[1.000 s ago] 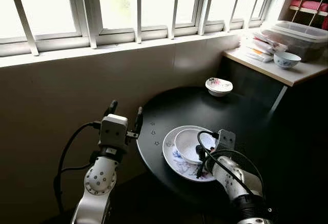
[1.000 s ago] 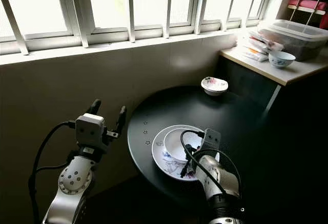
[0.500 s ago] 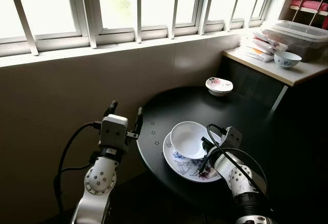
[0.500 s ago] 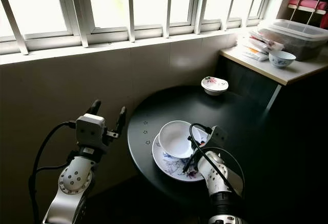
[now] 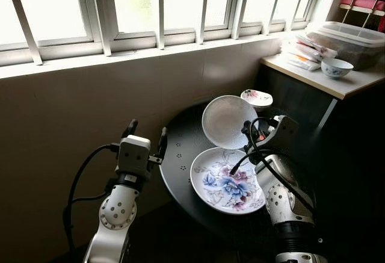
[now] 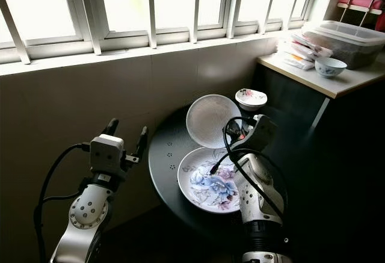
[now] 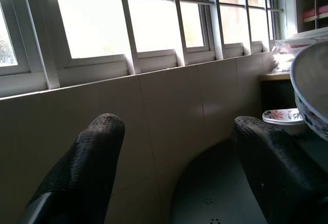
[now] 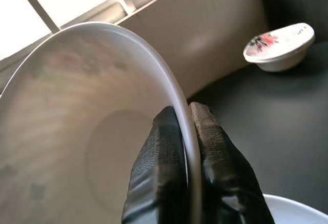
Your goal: Kitchen organization
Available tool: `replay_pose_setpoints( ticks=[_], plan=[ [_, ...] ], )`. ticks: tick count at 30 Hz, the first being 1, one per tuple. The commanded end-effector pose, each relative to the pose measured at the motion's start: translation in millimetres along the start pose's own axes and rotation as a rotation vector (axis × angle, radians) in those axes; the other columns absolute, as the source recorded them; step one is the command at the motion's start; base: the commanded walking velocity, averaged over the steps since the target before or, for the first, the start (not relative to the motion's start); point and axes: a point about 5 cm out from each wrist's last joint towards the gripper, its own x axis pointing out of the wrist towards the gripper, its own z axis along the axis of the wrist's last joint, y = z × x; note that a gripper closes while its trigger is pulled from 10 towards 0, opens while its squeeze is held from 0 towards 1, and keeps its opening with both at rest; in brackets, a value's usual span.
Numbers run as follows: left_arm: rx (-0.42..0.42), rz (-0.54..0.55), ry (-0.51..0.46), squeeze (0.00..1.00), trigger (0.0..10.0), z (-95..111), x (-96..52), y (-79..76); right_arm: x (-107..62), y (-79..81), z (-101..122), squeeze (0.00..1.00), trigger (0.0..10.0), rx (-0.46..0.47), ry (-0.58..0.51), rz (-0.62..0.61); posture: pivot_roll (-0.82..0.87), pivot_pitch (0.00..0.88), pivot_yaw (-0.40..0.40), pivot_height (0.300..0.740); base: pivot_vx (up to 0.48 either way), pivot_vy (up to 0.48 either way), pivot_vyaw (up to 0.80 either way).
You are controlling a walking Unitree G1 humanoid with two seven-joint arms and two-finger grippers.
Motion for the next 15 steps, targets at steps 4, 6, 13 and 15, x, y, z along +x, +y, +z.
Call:
replay_pose_setpoints(
  ticks=[4, 6, 13, 15],
  plan=[
    [-0.031, 0.035, 0.067, 0.00, 10.0, -7.5, 3.1, 3.0, -1.8, 20.5, 9.0, 0.00, 0.0, -0.074, -0.080, 0.113, 0.12, 0.000, -0.058, 0.740, 0.000, 0.000, 0.00],
    [-0.055, 0.041, 0.059, 0.00, 10.0, -6.0, 3.8, 4.0, -1.9, 20.5, 8.4, 0.00, 0.0, -0.109, -0.079, 0.111, 0.12, 0.000, -0.058, 0.740, 0.000, 0.238, 0.40],
    [-0.033, 0.048, 0.028, 0.00, 10.0, -1.2, 3.8, 6.6, -5.4, 29.8, 7.0, 0.00, 0.0, -0.162, -0.102, 0.182, 0.13, 0.000, -0.058, 0.740, 0.000, 0.480, 0.80],
    [-0.034, 0.049, 0.026, 0.00, 10.0, -0.9, 3.9, 6.8, -5.8, 30.6, 6.6, 0.00, 0.0, -0.166, -0.102, 0.191, 0.13, 0.000, -0.058, 0.740, 0.000, 0.478, 0.80]
  ],
)
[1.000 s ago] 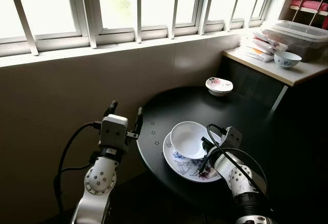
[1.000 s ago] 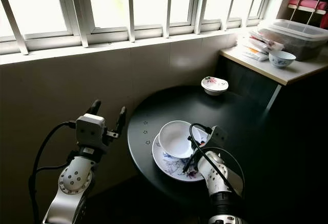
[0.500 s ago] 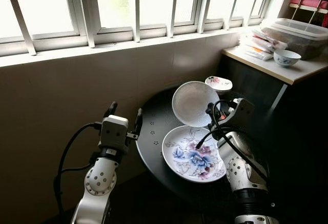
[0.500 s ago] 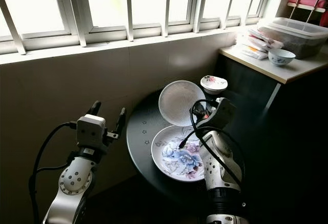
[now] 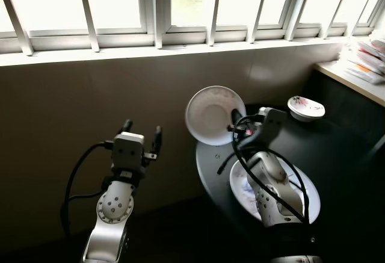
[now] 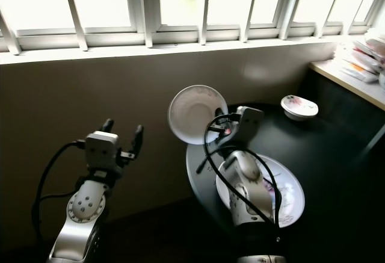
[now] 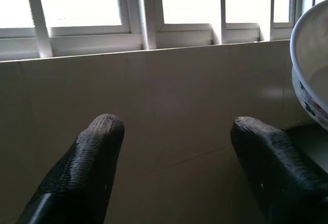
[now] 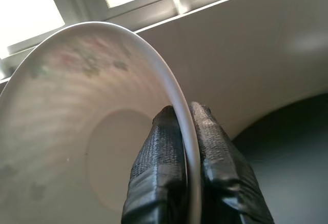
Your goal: Kitchen organization
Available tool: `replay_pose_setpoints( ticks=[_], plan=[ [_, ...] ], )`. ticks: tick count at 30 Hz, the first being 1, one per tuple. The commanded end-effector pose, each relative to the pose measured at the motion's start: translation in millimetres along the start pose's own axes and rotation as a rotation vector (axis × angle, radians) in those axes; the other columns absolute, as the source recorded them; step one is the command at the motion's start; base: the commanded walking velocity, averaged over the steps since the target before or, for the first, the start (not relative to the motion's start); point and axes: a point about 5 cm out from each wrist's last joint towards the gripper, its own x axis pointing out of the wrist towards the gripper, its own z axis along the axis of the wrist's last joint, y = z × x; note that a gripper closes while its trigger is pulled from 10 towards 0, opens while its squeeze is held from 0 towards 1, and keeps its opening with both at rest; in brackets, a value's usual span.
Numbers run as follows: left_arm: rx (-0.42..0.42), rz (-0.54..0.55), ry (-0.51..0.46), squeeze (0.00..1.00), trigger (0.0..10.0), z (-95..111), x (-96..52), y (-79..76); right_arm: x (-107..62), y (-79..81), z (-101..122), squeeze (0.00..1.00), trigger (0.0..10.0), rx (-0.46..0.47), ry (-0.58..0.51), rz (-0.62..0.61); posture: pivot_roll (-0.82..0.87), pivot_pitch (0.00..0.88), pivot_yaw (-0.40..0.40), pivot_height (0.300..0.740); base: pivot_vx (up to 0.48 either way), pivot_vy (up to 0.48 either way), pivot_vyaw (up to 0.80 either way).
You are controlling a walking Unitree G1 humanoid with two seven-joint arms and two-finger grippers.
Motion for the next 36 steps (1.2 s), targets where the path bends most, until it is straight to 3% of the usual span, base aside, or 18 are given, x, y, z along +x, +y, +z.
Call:
replay_pose_setpoints(
  ticks=[1, 8, 17, 31, 36],
  plan=[
    [-0.002, -0.007, -0.016, 0.00, 10.0, 3.9, 1.4, -2.7, -1.2, 0.3, 9.3, 0.00, 0.0, -0.013, -0.048, 0.010, 0.13, 0.000, -0.056, 0.740, 0.000, 0.450, 0.80],
    [-0.007, -0.007, -0.029, 0.00, 10.0, 5.2, 1.8, -2.2, -2.0, 1.2, 8.7, 0.00, 0.0, -0.021, -0.054, 0.017, 0.13, 0.000, -0.055, 0.740, 0.000, 0.456, 0.80],
    [-0.012, -0.006, -0.028, 0.00, 10.0, 6.2, 2.3, -1.7, -1.3, 3.3, 11.0, 0.00, 0.0, -0.027, -0.069, 0.031, 0.13, 0.000, -0.055, 0.740, 0.000, 0.000, 0.80],
    [-0.018, 0.005, -0.053, 0.00, 10.0, 9.7, 3.1, 0.8, 0.1, 8.4, 13.8, 0.00, 0.0, -0.042, -0.093, 0.054, 0.13, 0.000, -0.054, 0.740, 0.000, 0.472, 0.80],
    [0.001, -0.007, -0.080, 0.00, 10.0, 13.3, 2.0, -0.5, 1.2, 11.6, 17.4, 0.00, 0.0, -0.063, -0.114, 0.071, 0.13, 0.000, -0.054, 0.740, 0.000, 0.000, 0.80]
  ],
)
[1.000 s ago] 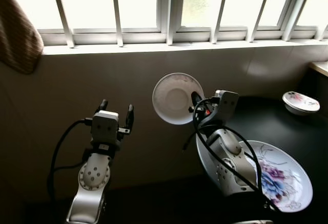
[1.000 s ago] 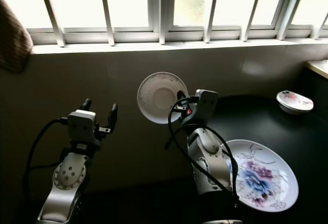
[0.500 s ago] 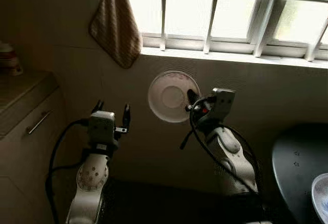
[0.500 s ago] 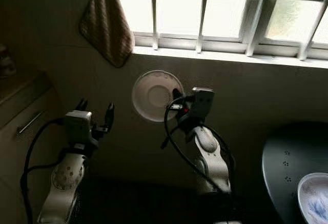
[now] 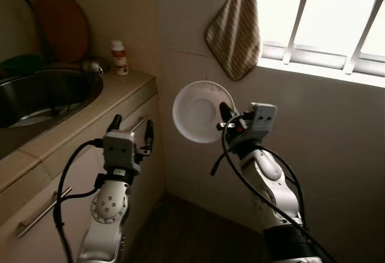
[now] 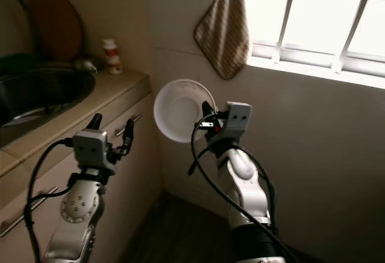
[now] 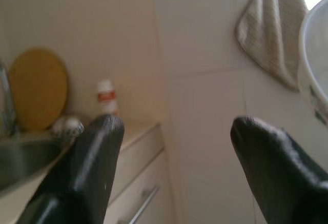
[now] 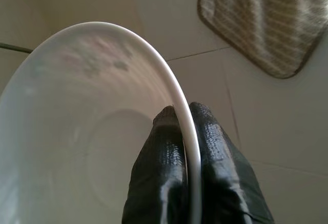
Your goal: Kitchen organization
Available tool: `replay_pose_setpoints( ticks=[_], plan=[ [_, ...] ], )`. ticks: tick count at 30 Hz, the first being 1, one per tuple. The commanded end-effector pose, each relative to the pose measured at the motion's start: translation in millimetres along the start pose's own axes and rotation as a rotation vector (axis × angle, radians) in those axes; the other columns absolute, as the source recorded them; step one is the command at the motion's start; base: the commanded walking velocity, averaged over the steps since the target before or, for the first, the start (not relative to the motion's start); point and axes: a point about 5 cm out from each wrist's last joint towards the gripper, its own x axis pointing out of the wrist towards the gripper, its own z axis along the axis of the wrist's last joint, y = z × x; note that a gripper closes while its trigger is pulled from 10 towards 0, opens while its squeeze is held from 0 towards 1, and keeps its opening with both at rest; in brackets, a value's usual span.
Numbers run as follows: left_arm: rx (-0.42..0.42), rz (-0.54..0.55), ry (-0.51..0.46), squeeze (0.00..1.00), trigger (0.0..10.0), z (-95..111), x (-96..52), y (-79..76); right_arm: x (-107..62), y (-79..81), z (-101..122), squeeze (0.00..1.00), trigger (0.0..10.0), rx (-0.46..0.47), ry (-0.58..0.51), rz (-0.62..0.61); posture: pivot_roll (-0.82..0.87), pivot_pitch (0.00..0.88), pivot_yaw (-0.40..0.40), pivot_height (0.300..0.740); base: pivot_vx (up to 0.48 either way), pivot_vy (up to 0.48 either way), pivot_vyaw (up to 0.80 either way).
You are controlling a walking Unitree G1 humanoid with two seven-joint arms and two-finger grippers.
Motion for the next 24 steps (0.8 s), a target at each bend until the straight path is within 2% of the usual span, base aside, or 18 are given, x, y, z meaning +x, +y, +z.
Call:
replay_pose_setpoints(
  ticks=[1, 5, 24],
  plan=[
    [0.008, -0.022, -0.022, 0.00, 10.0, 4.9, 1.2, -3.8, 2.1, 1.0, 9.1, 0.00, 0.0, -0.018, -0.044, 0.008, 0.13, 0.000, -0.054, 0.740, 0.000, 0.000, 0.80],
    [0.006, -0.025, -0.050, 0.00, 10.0, 9.2, 1.7, -2.2, 3.4, 5.4, 11.7, 0.00, 0.0, -0.049, -0.064, 0.030, 0.13, 0.000, -0.054, 0.740, 0.000, 0.000, 0.80],
    [0.010, -0.017, -0.073, 0.00, 10.0, 12.0, 2.1, -1.9, 6.6, 8.3, 10.3, 0.00, 0.0, -0.052, -0.068, 0.034, 0.14, 0.000, -0.058, 0.740, 0.375, 0.000, 0.80]
  ],
)
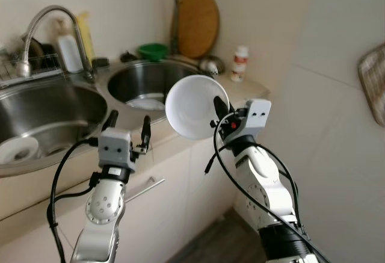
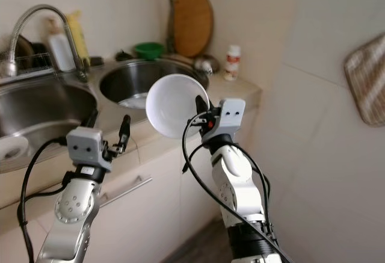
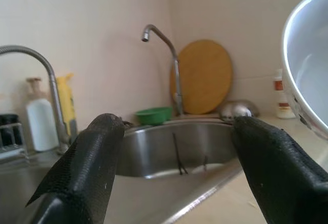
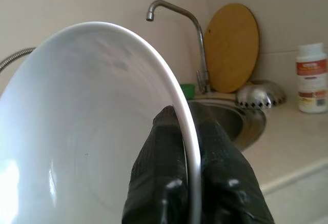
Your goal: Kitchen organization
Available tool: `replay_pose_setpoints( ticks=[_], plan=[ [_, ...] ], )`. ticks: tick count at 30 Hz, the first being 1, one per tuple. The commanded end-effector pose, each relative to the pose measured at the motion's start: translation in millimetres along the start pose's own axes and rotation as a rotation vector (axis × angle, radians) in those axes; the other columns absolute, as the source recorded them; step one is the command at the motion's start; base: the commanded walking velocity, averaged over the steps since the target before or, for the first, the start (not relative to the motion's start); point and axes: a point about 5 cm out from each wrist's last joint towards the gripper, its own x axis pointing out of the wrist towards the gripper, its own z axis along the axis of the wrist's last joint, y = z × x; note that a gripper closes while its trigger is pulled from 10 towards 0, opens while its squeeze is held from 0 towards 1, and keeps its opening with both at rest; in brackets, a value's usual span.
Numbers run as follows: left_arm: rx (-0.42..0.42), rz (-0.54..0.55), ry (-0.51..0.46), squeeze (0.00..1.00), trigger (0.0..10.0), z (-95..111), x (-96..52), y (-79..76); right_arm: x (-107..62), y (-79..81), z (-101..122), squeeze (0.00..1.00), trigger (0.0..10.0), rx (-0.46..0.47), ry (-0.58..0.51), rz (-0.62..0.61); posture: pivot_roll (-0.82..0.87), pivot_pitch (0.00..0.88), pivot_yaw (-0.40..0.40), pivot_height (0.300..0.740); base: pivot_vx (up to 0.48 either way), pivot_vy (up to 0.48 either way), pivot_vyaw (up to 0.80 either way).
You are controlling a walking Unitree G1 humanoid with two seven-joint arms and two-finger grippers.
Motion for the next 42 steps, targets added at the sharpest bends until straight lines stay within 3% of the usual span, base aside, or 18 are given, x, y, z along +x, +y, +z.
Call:
replay_pose_setpoints(
  ticks=[1, 11, 14, 15, 16, 17, 20, 22, 24, 25, 28, 31, 32, 34, 40, 42],
  plan=[
    [-0.014, -0.027, -0.016, 0.00, 10.0, 3.3, 1.4, -9.1, 0.9, -6.5, 4.5, 0.00, 0.0, -0.010, -0.016, -0.023, 0.14, 0.000, -0.058, 0.740, 0.304, 0.000, 0.80],
    [-0.012, -0.025, -0.024, 0.00, 10.0, 5.0, 2.1, -9.7, 4.8, -6.8, 3.9, 0.00, 0.0, -0.019, -0.011, -0.030, 0.14, 0.000, -0.058, 0.740, 0.057, 0.000, 0.80],
    [-0.014, -0.026, -0.029, 0.00, 10.0, 5.8, 3.0, -10.3, 14.1, -18.7, 5.6, 0.00, 0.0, -0.031, 0.004, -0.111, 0.14, 0.000, -0.058, 0.740, 0.000, 0.000, 0.53],
    [-0.014, -0.026, -0.029, 0.00, 10.0, 5.8, 3.1, -10.4, 16.0, -21.4, 5.9, 0.00, 1.3, -0.032, 0.009, -0.130, 0.14, 0.000, -0.058, 0.740, 0.000, 0.000, 0.00],
    [-0.015, -0.026, -0.030, 0.00, 10.0, 5.9, 3.2, -10.5, 19.5, -26.2, 5.8, 0.00, 8.7, -0.053, 0.024, -0.157, 0.14, 0.000, -0.058, 0.740, 0.000, 0.000, 0.00],
    [-0.014, -0.026, -0.030, 0.00, 10.0, 5.9, 3.3, -10.5, 21.1, -28.2, 5.9, 0.00, 10.0, -0.058, 0.029, -0.166, 0.14, 0.000, -0.058, 0.740, 0.000, 0.000, 0.00],
    [-0.011, -0.026, -0.029, 0.00, 10.0, 6.0, 3.7, -10.5, 33.8, -50.9, 5.2, 0.00, 10.0, -0.153, 0.088, -0.298, 0.15, 0.000, -0.062, 0.740, 0.000, 0.000, 0.00],
    [-0.010, -0.026, -0.029, 0.00, 10.0, 6.1, 3.9, -10.5, 36.6, -57.7, 0.5, 0.00, 10.0, -0.190, 0.136, -0.331, 0.15, 0.000, -0.063, 0.740, 0.000, 0.000, 0.00],
    [-0.010, -0.025, -0.030, 0.00, 10.0, 6.6, 4.3, -10.6, 42.1, -61.2, 4.0, 0.00, 10.0, -0.361, 0.114, -0.297, 0.16, 0.000, -0.063, 0.740, 0.000, 0.000, 0.00],
    [-0.009, -0.025, -0.030, 0.00, 10.0, 6.7, 4.4, -10.7, 43.3, -62.9, 4.4, 0.00, 10.0, -0.371, 0.117, -0.294, 0.17, 0.000, -0.063, 0.740, 0.000, 0.000, 0.00],
    [-0.008, -0.023, -0.035, 0.00, 10.0, 8.1, 4.3, -10.1, 48.3, -68.8, 7.4, 0.00, 10.0, -0.307, 0.138, -0.307, 0.17, 0.000, -0.068, 0.740, 0.000, 0.000, 0.00],
    [-0.006, -0.017, -0.036, 0.00, 10.0, 8.5, 2.3, -7.6, 52.7, -60.8, 9.5, 0.00, 10.0, -0.285, 0.090, -0.283, 0.17, 0.000, -0.073, 0.740, 0.000, 0.000, 0.00],
    [-0.006, -0.017, -0.037, 0.00, 10.0, 8.6, 2.1, -7.7, 53.0, -55.5, 5.3, 0.00, 10.0, -0.289, 0.102, -0.257, 0.17, 0.000, -0.072, 0.740, 0.000, 0.000, 0.00],
    [-0.009, -0.022, -0.038, 0.00, 10.0, 8.9, 2.6, -10.1, 50.8, -44.2, -0.5, 0.00, 10.0, -0.389, 0.099, -0.208, 0.17, 0.000, -0.069, 0.740, 0.000, 0.000, 0.80],
    [-0.012, -0.030, -0.044, 0.00, 10.0, 9.9, 2.7, -10.2, 49.2, -37.3, 2.6, 0.00, 10.0, -0.295, 0.046, -0.187, 0.17, 0.000, -0.064, 0.740, 0.000, 0.000, 0.80],
    [-0.011, -0.033, -0.047, 0.00, 10.0, 10.2, 3.0, -10.7, 51.3, -38.2, 14.6, 0.00, 10.0, -0.209, -0.026, -0.202, 0.17, 0.000, -0.064, 0.740, 0.278, 0.000, 0.80]
  ],
)
